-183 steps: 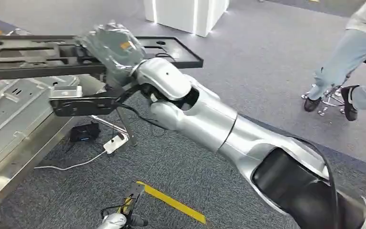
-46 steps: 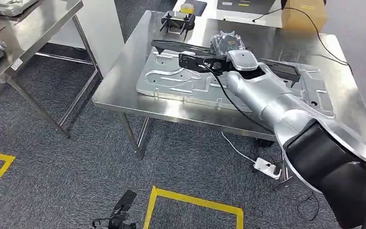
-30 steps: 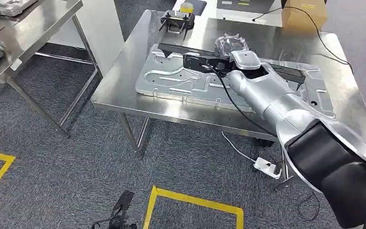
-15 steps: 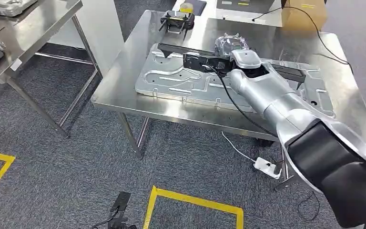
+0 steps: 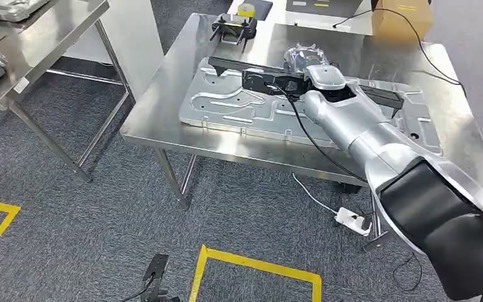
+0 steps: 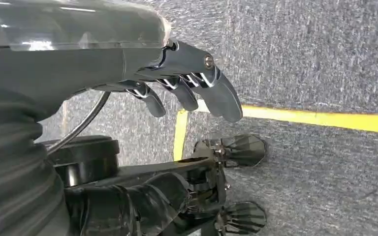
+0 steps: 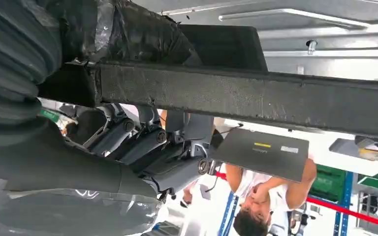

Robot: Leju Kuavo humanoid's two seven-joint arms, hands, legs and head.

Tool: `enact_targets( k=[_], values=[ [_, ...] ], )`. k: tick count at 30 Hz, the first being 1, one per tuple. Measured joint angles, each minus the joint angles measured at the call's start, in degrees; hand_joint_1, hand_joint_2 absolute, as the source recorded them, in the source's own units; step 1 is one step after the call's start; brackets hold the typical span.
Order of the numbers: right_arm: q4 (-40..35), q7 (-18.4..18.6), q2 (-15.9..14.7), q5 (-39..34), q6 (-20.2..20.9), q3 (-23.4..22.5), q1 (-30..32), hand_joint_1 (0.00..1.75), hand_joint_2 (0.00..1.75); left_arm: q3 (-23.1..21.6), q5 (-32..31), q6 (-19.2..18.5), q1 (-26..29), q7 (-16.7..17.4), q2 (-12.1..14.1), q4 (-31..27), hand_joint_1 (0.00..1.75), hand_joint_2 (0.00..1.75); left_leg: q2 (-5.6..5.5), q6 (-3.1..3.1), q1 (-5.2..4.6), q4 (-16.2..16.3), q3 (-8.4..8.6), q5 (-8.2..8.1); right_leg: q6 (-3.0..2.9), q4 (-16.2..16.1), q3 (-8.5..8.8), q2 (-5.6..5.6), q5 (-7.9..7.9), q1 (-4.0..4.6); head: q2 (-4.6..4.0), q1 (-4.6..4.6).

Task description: Take the parts from the cabinet and place them on the table.

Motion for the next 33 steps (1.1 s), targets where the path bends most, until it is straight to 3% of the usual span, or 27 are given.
enact_targets(
  k=[4, 9, 11, 12, 15, 16, 17, 18, 20, 21, 22, 23, 26, 27, 28, 31, 32, 33],
  values=[
    [0.0, -0.1, 0.0, 0.1, 0.0, -0.2, 0.2, 1.75, 1.75, 0.4, 0.7, 0.1, 0.0, -0.1, 0.0, 0.1, 0.00, 1.75, 0.00, 0.27, -0.19, 0.3, -0.10, -0.19, 0.19, 0.0, 0.02, 0.00, -0.10, -0.21, 0.00, -0.02],
    [0.0, -0.2, 0.0, 0.5, 0.2, -0.8, 0.4, 1.75, 1.75, 1.4, 1.7, 0.2, 0.1, -0.2, 0.0, 0.3, 0.00, 1.75, -0.05, 1.05, -0.58, 0.6, -0.17, -0.75, 0.80, -0.3, 0.36, -0.16, -0.34, -0.51, 0.00, -0.02],
    [-0.3, -0.2, 0.0, 0.6, 0.1, -1.1, 0.4, 1.75, 1.75, 2.1, 2.0, 0.4, 0.1, -0.2, -0.2, 0.3, 0.00, 1.75, -0.11, 1.61, -0.12, -0.7, 0.95, -0.46, 1.39, -0.8, 0.81, -0.32, -0.58, -0.41, 0.00, 0.04],
    [-0.3, -0.2, -0.1, 0.6, 0.1, -1.2, 0.4, 1.75, 1.75, 2.1, 2.2, 0.4, 0.2, -0.2, -0.3, 0.3, 0.00, 1.75, -0.09, 1.78, 0.09, -1.3, 1.58, -0.39, 1.27, 0.4, 0.61, 0.28, -1.23, -0.74, 0.00, 0.24],
    [-0.3, -0.3, -0.2, 0.7, 0.2, -1.5, 0.4, 1.75, 1.75, 2.3, 2.3, 0.4, 0.1, -0.2, -0.7, 0.3, 0.00, 1.75, -0.03, 2.29, 0.14, -1.5, 2.22, -0.70, 1.20, 13.1, -5.86, 1.41, -6.71, -0.54, 0.00, 0.63],
    [-0.3, -0.4, -0.3, 0.7, 0.3, -1.7, 0.8, 1.75, 1.75, 2.5, 2.3, 0.4, 0.1, -0.2, -0.7, 0.4, 0.00, 1.75, -0.12, 2.35, 0.12, -1.5, 2.36, -0.94, 1.34, 16.5, -7.98, 1.49, -7.36, -0.55, 0.00, 0.63],
    [-0.3, -0.5, -0.5, 0.7, 0.3, -1.8, 1.2, 1.75, 1.75, 2.7, 2.3, 0.4, 0.2, -0.2, -0.8, 0.4, 0.00, 1.75, -0.40, 2.24, 0.21, -1.3, 2.49, -1.20, 1.45, 17.3, -9.00, 1.48, -6.68, -0.62, 0.00, 0.70],
    [-0.3, -0.5, -0.6, 0.7, 0.3, -2.0, 1.5, 1.75, 1.75, 2.9, 2.3, 0.4, 0.3, -0.2, -0.8, 0.5, 0.00, 1.75, -0.73, 1.92, 0.40, -0.9, 2.60, -1.56, 1.55, 15.4, -8.63, 1.47, -4.70, -0.77, 0.00, 0.72],
    [-0.3, -0.5, -0.6, 0.8, 0.3, -2.3, 1.6, 1.75, 1.75, 3.0, 2.6, 0.4, 0.3, -0.1, -0.8, 0.5, 0.00, 1.75, -1.14, 1.07, 0.86, 0.4, 2.70, -2.68, 1.89, 6.3, -5.23, 1.44, 1.09, -1.23, 0.00, 0.81],
    [-0.3, -0.5, -0.6, 0.9, 0.3, -2.5, 1.7, 1.75, 1.75, 3.1, 2.9, 0.4, 0.3, -0.1, -0.8, 0.5, 0.00, 1.75, -1.19, 0.48, 0.93, 1.0, 2.73, -3.38, 2.14, 2.5, -3.81, 1.52, 2.02, -1.45, 0.00, 0.98],
    [-0.3, -0.5, -0.6, 1.0, 0.3, -2.7, 1.5, 1.75, 1.75, 3.3, 2.9, 0.5, 0.2, -0.1, -0.8, 0.5, 0.00, 1.75, -1.31, -0.04, 0.45, 1.4, 2.33, -3.70, 1.95, 2.3, -2.86, 1.84, 0.95, -0.73, 0.00, 1.34],
    [-0.3, -0.6, -0.7, 1.0, 0.2, -2.9, 1.6, 1.75, 1.75, 3.7, 3.0, 0.5, 0.2, -0.1, -0.9, 0.5, 0.00, 1.75, -1.42, -0.32, 0.41, 1.3, 2.37, -3.82, 0.81, 2.5, -3.16, 1.96, 0.74, -0.98, 0.00, 1.25],
    [-0.3, -0.6, -0.6, 1.3, 0.2, -3.1, 2.0, 1.75, 1.75, 4.0, 2.9, -0.7, 0.3, -0.2, -1.0, 0.7, 0.00, 1.75, -1.47, -0.97, 0.69, 0.9, 3.04, -4.03, -0.49, 2.5, -2.85, 1.88, 0.30, -0.83, 0.00, 1.09],
    [-0.4, -0.6, -0.6, 1.4, 0.1, -3.2, 2.0, 1.75, 1.75, 4.0, 2.6, -1.8, 0.3, -0.4, -1.0, 0.7, 0.00, 1.75, -0.84, -1.25, 0.71, 1.7, 2.59, -4.58, -1.00, 2.4, -2.47, 1.83, 0.10, -0.89, 0.00, 1.14],
    [-0.4, -0.5, -0.6, 1.6, 0.1, -3.4, 1.9, 1.75, 1.75, 4.0, 2.8, -1.9, 0.2, -0.4, -0.9, 0.7, 0.00, 1.75, -0.30, -1.32, 0.69, 4.2, 1.53, -5.58, -1.37, 2.4, -2.17, 1.81, -0.15, -0.86, 0.00, 0.92],
    [-0.4, -0.6, -0.5, 1.9, 0.2, -3.8, 2.2, 1.75, 1.75, 4.2, 4.1, -0.6, 0.1, 0.0, -0.9, 0.7, 0.00, 1.75, -0.19, -1.22, 0.57, 17.4, -6.10, -9.65, -2.31, 2.4, -1.21, 1.91, -0.97, -0.31, 0.00, 0.94],
    [-0.4, -0.6, -0.6, 2.1, 0.2, -3.9, 2.5, 1.75, 1.75, 4.5, 4.3, -0.5, 0.2, 0.0, -0.9, 0.7, 0.00, 1.75, -0.19, -0.97, 0.48, 19.3, -7.93, -9.23, -2.40, 2.4, -0.76, 1.97, -1.33, -0.07, 0.00, 0.94],
    [-0.4, -0.6, -0.6, 2.2, 0.2, -3.9, 2.8, 1.75, 1.75, 4.6, 4.5, -0.2, 0.3, 0.0, -0.9, 0.7, 0.00, 1.75, -0.19, -0.56, 0.27, 18.3, -8.28, -7.36, -2.44, 2.4, -0.18, 1.99, -1.71, 0.14, 0.00, 0.92]
  ],
)
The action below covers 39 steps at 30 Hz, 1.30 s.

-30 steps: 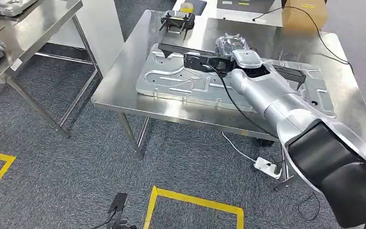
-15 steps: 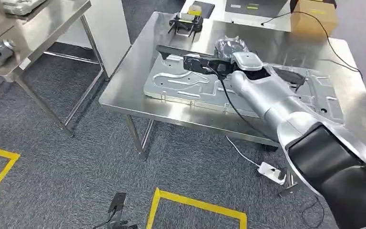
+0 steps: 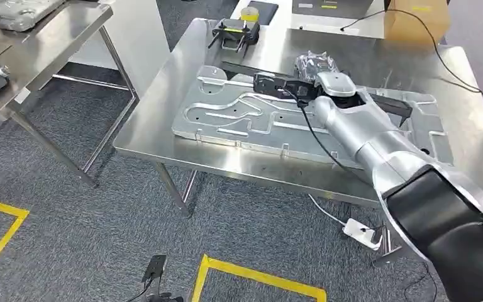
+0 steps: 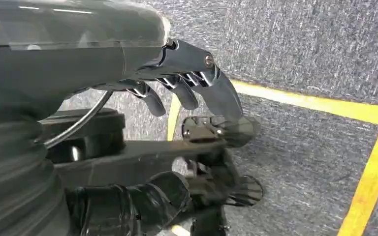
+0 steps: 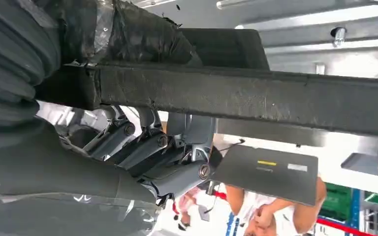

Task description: Take the parts from the cabinet and place them on the table.

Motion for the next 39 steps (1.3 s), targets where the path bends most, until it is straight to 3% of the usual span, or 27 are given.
enact_targets(
  k=[2, 3, 4, 5, 6, 7, 8, 9, 10, 13, 14, 15, 16, 18, 19, 20, 21, 23, 25, 29, 31, 34, 35, 37, 39],
  values=[
    [0.0, 0.0, 0.0, 0.1, 0.0, -0.1, 0.4, 1.75, 1.75, 0.2, 0.0, 0.7, 0.2, -0.1, -0.1, 0.0, 0.00, 1.75, -0.01, 1.31, -0.77, -8.4, 2.98, 6.45, 0.01, -0.7, 1.87, -0.02, -0.77, 0.34, 0.00, 0.04],
    [0.0, 0.0, 0.0, 0.1, 0.0, -0.1, 0.4, 1.75, 1.75, 0.3, 0.0, 0.8, 0.2, -0.1, -0.1, 0.0, 0.00, 1.75, -0.03, 2.35, -1.51, -14.0, 5.10, 9.83, 0.04, -1.1, 2.76, -0.06, -1.07, 0.41, 0.00, 0.00],
    [0.0, 0.0, 0.0, 0.2, -0.1, -0.2, 0.4, 1.75, 1.75, 0.4, 0.0, 0.9, 0.2, -0.1, 0.0, 0.1, 0.00, 1.75, 0.03, 3.53, -1.93, -16.2, 6.38, 9.84, 0.12, -1.6, 3.20, -0.13, -1.28, 0.14, 0.00, 0.33],
    [0.0, 0.0, 0.0, 0.2, -0.1, -0.3, 0.2, 1.75, 1.75, 0.4, 0.0, 1.1, 0.2, -0.1, -0.1, 0.1, 0.00, 1.75, 0.00, 3.70, -2.30, -17.4, 7.14, 9.46, 0.47, -1.7, 3.17, 0.01, -1.40, 0.56, 0.00, 0.57],
    [0.0, 0.0, -0.1, 0.2, -0.1, -0.3, 0.3, 1.75, 1.75, 0.4, 0.0, 1.1, 0.2, -0.1, -0.2, 0.1, 0.00, 1.75, 0.07, 3.87, -2.46, -18.3, 7.78, 8.48, 0.75, -1.8, 3.03, -0.04, -1.51, 0.00, 0.00, 0.24],
    [0.0, 0.0, -0.1, 0.2, -0.1, -0.3, 0.6, 1.75, 1.75, 0.4, 0.0, 1.1, 0.2, -0.1, -0.2, 0.1, 0.00, 1.75, 0.04, 3.85, -2.53, -18.6, 7.83, 8.31, 0.99, -2.3, 3.26, -0.16, -1.49, 0.11, 0.00, 0.37],
    [0.0, 0.0, -0.1, 0.2, -0.1, -0.3, 0.6, 1.75, 1.75, 0.5, -0.1, 0.5, 0.2, -0.2, -0.2, 0.1, 0.00, 1.75, 0.03, 3.90, -2.43, -19.2, 8.09, 8.28, 1.27, -2.7, 3.52, -0.24, -1.55, 0.20, 0.00, 0.26],
    [0.0, 0.0, -0.1, 0.3, -0.1, -0.5, 0.5, 1.75, 1.75, 0.5, -0.5, -0.8, 0.2, -0.3, -0.2, 0.1, 0.00, 1.75, 0.18, 3.59, -1.33, -20.3, 8.84, 8.52, 1.53, -2.2, 3.10, -0.28, -1.99, 0.22, 0.00, 0.32],
    [0.0, 0.0, -0.2, 0.4, -0.1, -0.6, 0.1, 1.75, 1.75, 0.5, -0.7, -1.8, 0.0, -0.5, -0.1, 0.1, 0.00, 1.75, 0.01, 3.58, -1.47, -20.7, 9.21, 8.45, 1.78, -0.5, 2.40, -0.27, -2.68, 0.32, 0.00, 0.70],
    [0.0, -0.2, -0.1, 0.7, 0.0, -0.9, -0.2, 1.75, 1.75, 0.5, -0.9, -3.5, -0.3, -0.7, 0.0, 0.1, 0.00, 1.75, 0.06, 3.82, -1.39, -20.5, 9.60, 7.65, 2.36, 12.4, -5.26, -0.19, -7.40, 0.02, 0.00, 0.89],
    [0.0, -0.4, -0.2, 0.8, 0.0, -0.9, 0.3, 1.75, 1.75, 0.5, -0.8, -3.5, -0.3, -0.7, 0.0, 0.1, 0.00, 1.75, 0.02, 3.69, -1.26, -20.4, 9.94, 7.26, 2.54, 15.0, -7.17, -0.20, -7.37, -0.10, 0.00, 0.85],
    [0.0, -0.5, -0.2, 0.9, 0.0, -1.0, 0.9, 1.75, 1.75, 0.5, -0.6, -3.5, -0.1, -0.7, 0.0, 0.1, 0.00, 1.75, -0.14, 3.44, -1.08, -20.2, 10.47, 6.79, 2.83, 14.8, -7.83, -0.21, -5.69, -0.27, 0.00, 0.94],
    [0.0, -0.5, -0.2, 1.0, 0.1, -1.0, 1.2, 1.75, 1.75, 0.5, -0.2, -2.9, 0.0, -0.7, 0.1, 0.2, 0.00, 1.75, -0.33, 3.13, -0.86, -20.0, 11.00, 6.24, 3.06, 12.1, -7.23, -0.23, -2.87, -0.53, 0.00, 0.96],
    [0.0, -0.5, -0.2, 1.2, 0.1, -1.1, 1.1, 1.75, 1.75, 0.6, 0.9, -1.0, 0.0, -0.7, -0.2, 0.2, 0.00, 1.75, -0.59, 2.31, -0.47, -18.9, 11.73, 4.99, 3.54, 2.3, -4.07, -0.35, 3.92, -1.03, 0.00, 0.94],
    [0.0, -0.6, -0.2, 1.4, 0.1, -1.3, 1.1, 1.75, 1.75, 0.7, 0.8, -1.5, 0.0, -0.7, -0.2, 0.2, 0.00, 1.75, -0.69, 1.76, -0.46, -18.7, 11.87, 4.41, 3.61, 0.5, -3.14, -0.31, 3.40, -0.89, 0.00, 0.94],
    [0.0, -0.7, -0.2, 1.4, 0.1, -1.3, 0.9, 1.75, 1.75, 0.7, 0.6, -2.4, -0.1, -0.7, -0.1, 0.3, 0.00, 1.75, -0.77, 1.33, -0.73, -18.0, 11.58, 4.01, 3.26, -1.0, -2.13, -0.17, 3.13, -0.58, 0.00, 1.25],
    [0.0, -0.8, -0.2, 1.4, 0.1, -1.3, 1.0, 1.75, 1.75, 0.7, 0.7, -2.5, -0.1, -0.7, 0.0, 0.3, 0.00, 1.75, -0.84, 1.05, -0.75, -18.4, 11.51, 4.22, 2.34, -0.5, -2.26, -0.12, 2.90, -0.57, 0.00, 1.11],
    [0.0, -1.6, 0.0, 1.6, -0.2, -1.3, 1.2, 1.75, 1.75, 0.8, 1.6, -1.3, -0.2, -0.5, 0.0, 0.3, 0.00, 1.75, -0.78, 0.71, -0.55, -18.4, 11.66, 4.04, 1.74, -0.8, -2.33, -0.04, 2.91, -0.47, 0.00, 0.98],
    [0.0, -5.4, -0.1, 2.4, -2.4, -1.4, 1.2, 1.75, 1.75, 0.9, 2.1, -0.4, 0.0, -0.8, 0.0, 0.3, 0.00, 1.75, -0.86, 2.03, -0.62, -18.3, 11.56, 4.23, 1.73, -0.8, -2.46, 0.14, 2.94, -0.46, 0.00, 0.85],
    [-0.6, -17.5, 0.0, 5.6, -10.9, -1.3, 1.2, 1.75, 1.75, 1.2, 2.5, -1.0, 0.0, -2.2, -0.2, 0.3, 0.00, 1.75, -0.76, 2.28, -0.60, -18.8, 11.88, 4.41, 1.37, -0.8, -2.62, 0.75, 2.87, -0.39, 0.00, 0.85],
    [-0.7, -20.8, 0.0, 6.1, -13.1, -1.2, 1.2, 1.75, 1.75, 1.4, 2.9, -1.2, 0.0, -2.6, -0.3, 0.3, 0.00, 1.75, -0.73, 2.26, -0.55, -19.2, 12.23, 4.39, 1.13, -0.8, -2.43, 0.73, 2.72, -0.27, 0.00, 0.89],
    [-1.1, -22.7, 0.0, 6.3, -15.2, -1.0, 1.3, 1.75, 1.75, 1.9, 3.3, -1.6, 0.0, -3.0, -0.3, 0.3, 0.00, 1.75, -0.74, 1.99, -0.39, -19.3, 12.21, 4.24, 0.97, -0.7, -2.44, 0.55, 2.63, -0.04, 0.00, 0.92],
    [-1.1, -22.9, 0.0, 6.3, -15.5, -1.0, 1.3, 0.00, 0.00, 2.0, 3.6, -1.6, 0.0, -3.1, -0.3, 0.3, 0.00, 1.75, -0.74, 1.72, -0.36, -19.3, 12.22, 4.24, 0.94, -0.7, -2.44, 0.52, 2.62, 0.01, 0.00, 0.89],
    [-1.1, -23.6, 0.0, 6.3, -16.1, -0.8, 1.3, 0.00, 0.00, 2.3, 4.6, -1.5, 0.0, -3.5, -0.4, 0.3, 0.00, 1.75, -0.74, 0.40, -0.21, -19.4, 12.22, 4.24, 0.90, -0.7, -2.45, 0.50, 2.62, 0.08, 0.00, 0.92],
    [-1.1, -24.2, 0.0, 6.2, -16.8, -0.7, 1.2, 0.00, 0.00, 3.1, 5.8, -1.4, 0.1, -4.2, -0.5, 0.3, 0.00, 1.75, -0.73, 0.04, -0.19, -19.3, 12.22, 4.23, 0.87, -0.7, -2.42, 0.50, 2.64, 0.07, 0.00, 0.92]
  ],
)
